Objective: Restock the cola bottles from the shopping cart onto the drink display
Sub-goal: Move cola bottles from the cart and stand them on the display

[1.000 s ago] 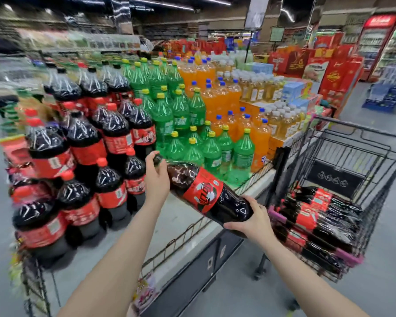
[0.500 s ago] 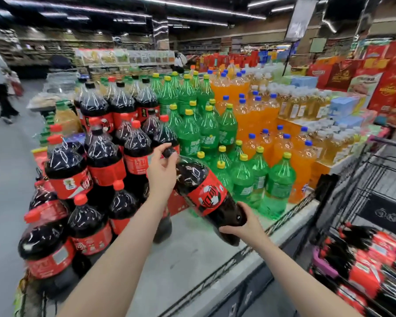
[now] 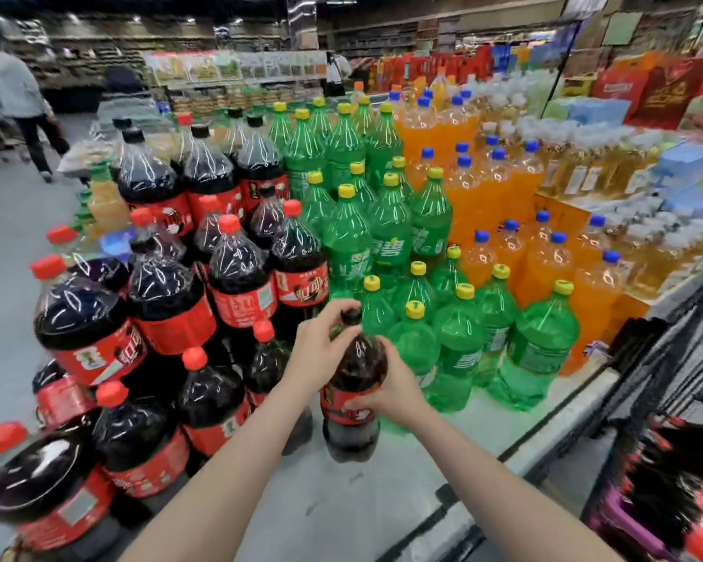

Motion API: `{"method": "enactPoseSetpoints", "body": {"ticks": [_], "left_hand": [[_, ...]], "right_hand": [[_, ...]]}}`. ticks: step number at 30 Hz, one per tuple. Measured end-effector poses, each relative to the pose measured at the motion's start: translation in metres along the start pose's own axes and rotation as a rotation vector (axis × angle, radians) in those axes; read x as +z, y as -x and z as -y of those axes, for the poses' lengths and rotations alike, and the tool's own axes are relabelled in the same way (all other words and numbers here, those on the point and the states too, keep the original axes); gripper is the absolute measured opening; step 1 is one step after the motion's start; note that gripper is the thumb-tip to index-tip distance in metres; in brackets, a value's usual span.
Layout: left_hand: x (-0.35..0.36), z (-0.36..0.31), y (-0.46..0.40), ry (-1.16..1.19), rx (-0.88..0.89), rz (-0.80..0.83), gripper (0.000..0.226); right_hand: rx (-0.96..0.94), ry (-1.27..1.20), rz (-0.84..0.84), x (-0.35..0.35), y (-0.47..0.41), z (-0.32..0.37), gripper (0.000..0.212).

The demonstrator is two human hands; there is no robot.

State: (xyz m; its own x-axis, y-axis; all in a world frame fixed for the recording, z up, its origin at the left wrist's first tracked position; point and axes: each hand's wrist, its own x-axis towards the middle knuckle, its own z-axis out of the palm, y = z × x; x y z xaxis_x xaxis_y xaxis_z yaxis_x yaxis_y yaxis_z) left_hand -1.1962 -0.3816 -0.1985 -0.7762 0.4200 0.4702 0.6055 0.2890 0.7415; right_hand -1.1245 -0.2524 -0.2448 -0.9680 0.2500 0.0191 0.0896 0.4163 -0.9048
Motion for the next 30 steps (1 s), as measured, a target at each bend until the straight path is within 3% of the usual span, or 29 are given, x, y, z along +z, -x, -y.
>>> {"method": "enactPoseSetpoints", "body": {"ticks": [4,13,15,18,20,23,25,27,30], "left_hand": [[0.001,0.023,-0.002,0.0,-0.036,0.069,0.036],[0.008,0.059,-0.007,0.079,-0.146,0.117,0.033],[0.009,0.063,-0.012,0.076,-0.147,0.141,0.035],[0.002,0.064,-0.019,0.025,-0.118,0.22,0.035],[-0.012,0.06,-0.023,-0.1,-0.029,0.261,0.037],[-0.046,0.061,-0.026,-0.296,0.14,0.127,0.041],[-0.066,0.074,-0.022,-0.366,0.069,0.067,0.046],[-0.073,0.088,-0.013,-0.407,-0.1,0.131,0.05],[-0.068,0.099,-0.001,-0.363,-0.233,0.185,0.034]], "right_hand": [[0.008,-0.035,-0.024,0.02,-0.013,-0.017,0.104],[0.036,-0.082,-0.061,0.04,-0.036,-0.038,0.086],[0.039,-0.099,-0.061,0.041,-0.041,-0.042,0.091],[0.038,-0.123,-0.048,0.045,-0.048,-0.045,0.104],[0.02,-0.123,-0.045,0.049,-0.051,-0.046,0.102],[0.011,-0.106,-0.065,0.053,-0.054,-0.045,0.095],[0.014,-0.094,-0.075,0.054,-0.055,-0.044,0.09],[0.015,-0.078,-0.096,0.054,-0.054,-0.042,0.09],[0.009,-0.054,-0.111,0.057,-0.059,-0.04,0.091]]}}
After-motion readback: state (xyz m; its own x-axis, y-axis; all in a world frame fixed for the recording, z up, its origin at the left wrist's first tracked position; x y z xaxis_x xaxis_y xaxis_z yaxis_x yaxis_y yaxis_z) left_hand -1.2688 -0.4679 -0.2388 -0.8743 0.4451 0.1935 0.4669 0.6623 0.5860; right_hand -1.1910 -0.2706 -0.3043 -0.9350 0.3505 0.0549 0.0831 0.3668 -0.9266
